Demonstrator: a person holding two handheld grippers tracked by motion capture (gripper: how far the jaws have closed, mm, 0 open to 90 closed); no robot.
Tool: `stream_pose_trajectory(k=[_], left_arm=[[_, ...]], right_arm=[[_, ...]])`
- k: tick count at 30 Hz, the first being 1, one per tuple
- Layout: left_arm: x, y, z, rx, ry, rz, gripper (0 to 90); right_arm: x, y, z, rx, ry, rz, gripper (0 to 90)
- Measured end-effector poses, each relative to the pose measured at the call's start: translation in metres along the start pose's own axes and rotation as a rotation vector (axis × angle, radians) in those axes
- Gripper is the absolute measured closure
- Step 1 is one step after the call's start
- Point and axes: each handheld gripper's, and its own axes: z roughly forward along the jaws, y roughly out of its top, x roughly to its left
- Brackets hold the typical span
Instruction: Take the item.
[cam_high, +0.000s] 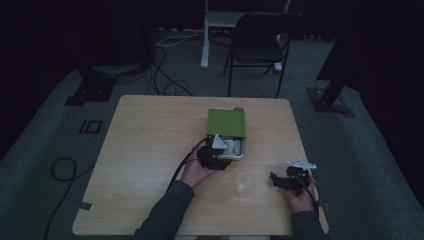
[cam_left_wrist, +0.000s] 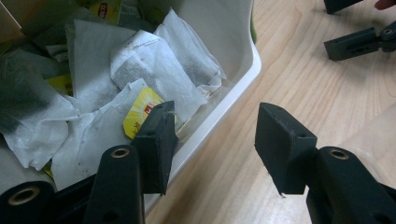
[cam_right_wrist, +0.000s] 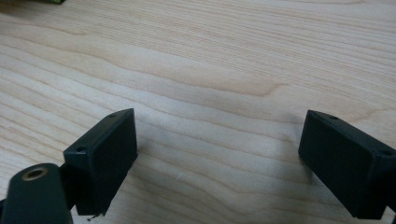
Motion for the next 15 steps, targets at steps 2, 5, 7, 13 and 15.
stream_pose_trajectory(k=[2,5,7,13,15], left_arm=[[-0.002,-0.002,-0.002,-0.004,0.001,0.002,49.6],[-0.007,-0.006,-0.006,-0.019,0.004,0.002,50.6],[-0.009,-0.009,-0.009,-0.023,0.003,0.006,51.8],[-0.014,-0.011,-0.02,-0.044,0.007,0.011,52.9],[-0.015,-0.011,-0.022,-0.043,-0.006,0.008,53.5]], right_arm=[[0.0,0.0,0.0,0.001,0.0,-0.001,11.3],[0.0,0.0,0.0,0.001,0.0,-0.002,11.3],[0.0,0.0,0.0,0.0,0.0,-0.002,11.3],[0.0,0.0,0.0,0.001,0.0,-0.001,11.3],[0.0,0.0,0.0,0.001,0.0,-0.001,11.3]])
